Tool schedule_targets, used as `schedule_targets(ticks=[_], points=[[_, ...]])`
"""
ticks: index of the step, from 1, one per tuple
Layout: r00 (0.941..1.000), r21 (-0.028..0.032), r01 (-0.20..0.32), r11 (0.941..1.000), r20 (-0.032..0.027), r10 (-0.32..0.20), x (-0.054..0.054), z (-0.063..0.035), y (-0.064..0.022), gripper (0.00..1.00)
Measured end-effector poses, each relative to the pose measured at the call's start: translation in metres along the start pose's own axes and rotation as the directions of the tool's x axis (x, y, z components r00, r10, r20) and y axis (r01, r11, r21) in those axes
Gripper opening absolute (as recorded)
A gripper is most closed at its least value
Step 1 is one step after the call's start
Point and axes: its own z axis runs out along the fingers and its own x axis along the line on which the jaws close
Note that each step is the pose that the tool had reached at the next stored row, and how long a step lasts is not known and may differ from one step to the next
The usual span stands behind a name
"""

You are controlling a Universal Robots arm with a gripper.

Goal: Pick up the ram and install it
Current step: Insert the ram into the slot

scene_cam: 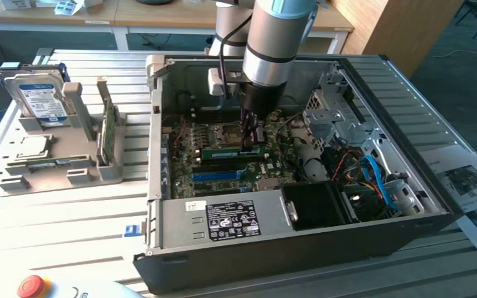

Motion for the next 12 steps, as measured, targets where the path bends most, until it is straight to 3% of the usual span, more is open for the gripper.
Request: schedule_targets(ticks=[12], points=[[1.0000, 0.0015, 0.000, 1.0000, 0.0000, 0.000, 0.0002, -0.0048, 0.0004, 0.12]])
